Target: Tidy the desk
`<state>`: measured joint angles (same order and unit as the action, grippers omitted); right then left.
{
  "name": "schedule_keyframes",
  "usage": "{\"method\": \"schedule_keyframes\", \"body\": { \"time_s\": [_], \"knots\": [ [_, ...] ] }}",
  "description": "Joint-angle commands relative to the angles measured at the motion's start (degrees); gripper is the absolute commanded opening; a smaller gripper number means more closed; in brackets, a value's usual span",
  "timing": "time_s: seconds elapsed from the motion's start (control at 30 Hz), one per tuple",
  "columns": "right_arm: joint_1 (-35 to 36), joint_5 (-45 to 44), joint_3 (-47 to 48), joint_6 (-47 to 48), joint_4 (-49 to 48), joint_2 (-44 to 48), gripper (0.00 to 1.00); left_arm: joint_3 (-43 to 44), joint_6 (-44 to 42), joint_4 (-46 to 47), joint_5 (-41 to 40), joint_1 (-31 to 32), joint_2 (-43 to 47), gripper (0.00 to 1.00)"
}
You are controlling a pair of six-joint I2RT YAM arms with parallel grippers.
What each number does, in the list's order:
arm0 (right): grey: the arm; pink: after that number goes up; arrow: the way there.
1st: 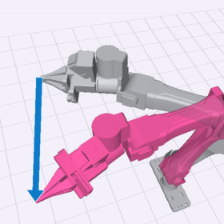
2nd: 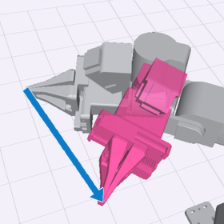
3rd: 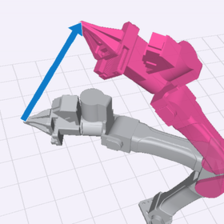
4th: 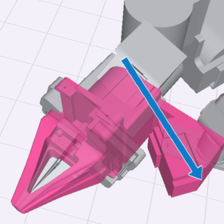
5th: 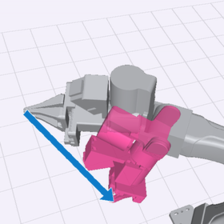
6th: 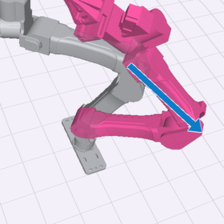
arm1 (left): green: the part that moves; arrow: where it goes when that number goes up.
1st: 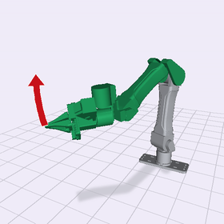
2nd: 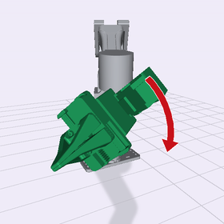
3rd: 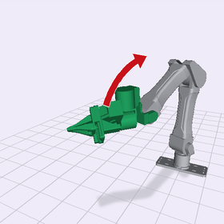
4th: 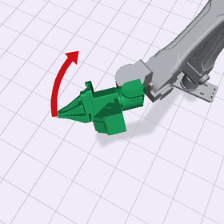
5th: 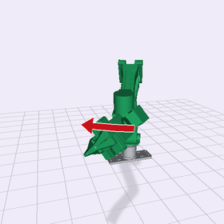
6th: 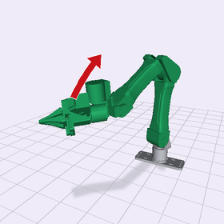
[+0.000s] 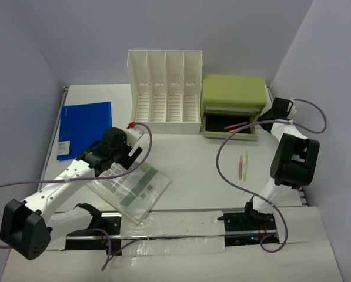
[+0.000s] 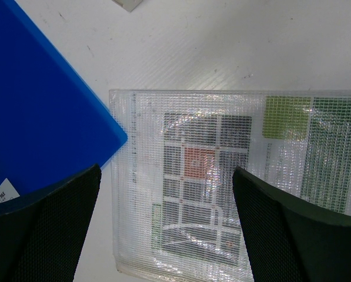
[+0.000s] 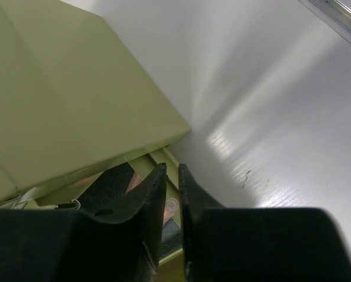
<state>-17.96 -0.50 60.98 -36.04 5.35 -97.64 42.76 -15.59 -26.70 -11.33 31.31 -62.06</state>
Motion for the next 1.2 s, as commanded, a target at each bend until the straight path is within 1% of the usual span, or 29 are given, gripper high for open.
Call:
{"method": "schedule_keyframes", "body": {
  "time_s": [0.0,0.13,0.2,0.4,0.6,0.67,0.73,0.8,0.87,0.93,1.07,1.1,1.17],
  "knots": [
    [-0.3,0.2,-1.7,0.3,-2.7,2.6,0.17,0.3,0.1,2.0,1.1,-0.3,0.1,0.99],
    [-0.3,0.2,-2.9,0.6,-2.6,4.1,0.15,0.3,0.1,1.9,1.3,-0.3,-0.2,0.99],
    [-0.2,0.1,-3.9,0.4,-3.1,5.2,0.12,0.3,0.1,1.9,1.2,-0.4,-0.2,0.99],
    [1.2,1.1,-6.2,0.7,-3.6,8.5,0.07,0.4,0.0,1.8,1.3,-0.3,0.1,0.99],
    [2.2,0.7,-6.7,1.7,-2.7,12.0,0.08,0.4,0.1,1.7,1.3,-0.3,0.0,0.99],
    [3.1,-1.4,-6.1,3.9,0.1,14.1,0.11,0.4,0.1,1.7,1.4,-0.3,0.1,0.99],
    [5.2,-3.7,-5.3,5.7,4.3,15.9,0.19,0.4,0.1,1.6,1.5,-0.3,0.2,0.99],
    [7.6,-4.9,-5.9,7.6,8.1,19.0,0.31,0.3,0.0,1.6,1.5,-0.3,0.3,0.99],
    [11.0,-5.8,-7.3,8.4,11.6,21.2,0.38,0.3,0.0,1.7,1.2,-0.3,0.3,0.99],
    [13.1,-5.7,-11.3,8.5,13.6,24.6,0.44,0.1,0.0,1.9,1.0,-0.3,0.3,0.99],
    [15.8,-3.3,-17.1,8.4,18.7,26.8,0.47,0.0,-0.1,1.7,1.5,-0.3,0.5,0.99],
    [16.0,-1.2,-18.5,8.7,19.4,26.7,0.48,0.1,-0.1,1.7,1.8,-0.3,0.6,0.99],
    [16.0,0.1,-20.2,8.5,19.8,26.1,0.48,0.1,-0.2,1.6,2.4,-0.3,0.8,0.99]
  ]
}}
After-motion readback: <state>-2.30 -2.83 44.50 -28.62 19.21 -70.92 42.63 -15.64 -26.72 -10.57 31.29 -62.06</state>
